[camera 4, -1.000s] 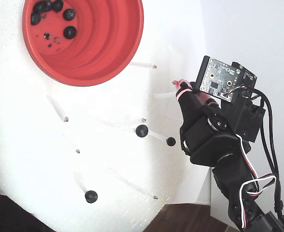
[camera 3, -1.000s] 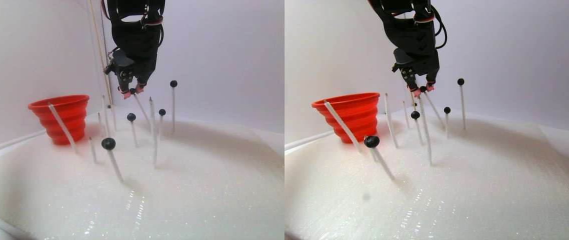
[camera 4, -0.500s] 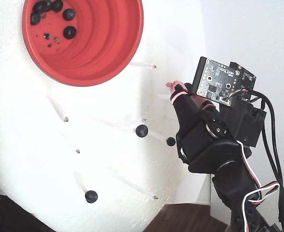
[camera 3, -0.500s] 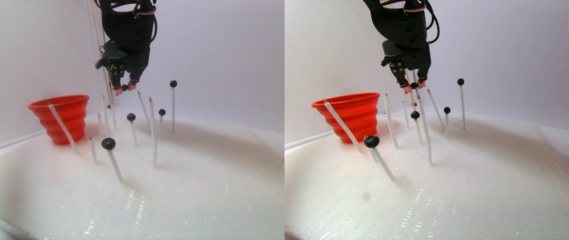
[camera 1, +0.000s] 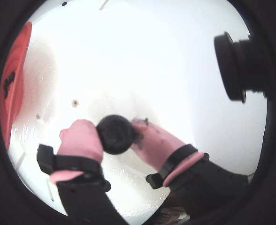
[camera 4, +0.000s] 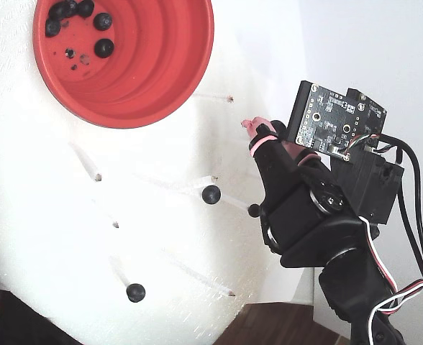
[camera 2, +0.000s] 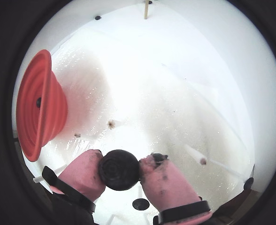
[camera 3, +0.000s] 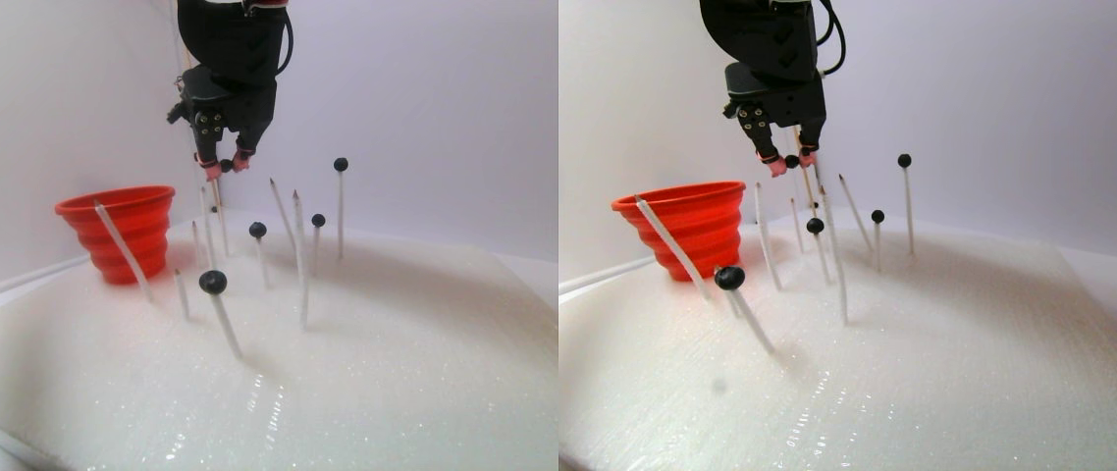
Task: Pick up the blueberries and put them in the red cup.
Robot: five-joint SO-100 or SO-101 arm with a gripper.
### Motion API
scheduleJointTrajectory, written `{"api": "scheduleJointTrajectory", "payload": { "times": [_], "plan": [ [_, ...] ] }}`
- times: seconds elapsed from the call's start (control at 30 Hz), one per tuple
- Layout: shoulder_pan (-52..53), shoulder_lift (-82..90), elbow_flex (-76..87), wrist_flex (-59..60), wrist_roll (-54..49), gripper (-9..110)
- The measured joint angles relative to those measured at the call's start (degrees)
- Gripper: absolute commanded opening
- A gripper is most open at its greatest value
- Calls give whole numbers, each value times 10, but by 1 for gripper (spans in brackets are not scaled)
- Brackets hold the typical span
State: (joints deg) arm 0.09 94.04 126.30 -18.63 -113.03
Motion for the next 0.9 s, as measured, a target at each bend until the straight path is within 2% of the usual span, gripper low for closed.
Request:
{"api": "scheduleJointTrajectory", "payload": {
  "times": [0.9],
  "plan": [
    [-99,23,0,17,51,13]
  ]
}}
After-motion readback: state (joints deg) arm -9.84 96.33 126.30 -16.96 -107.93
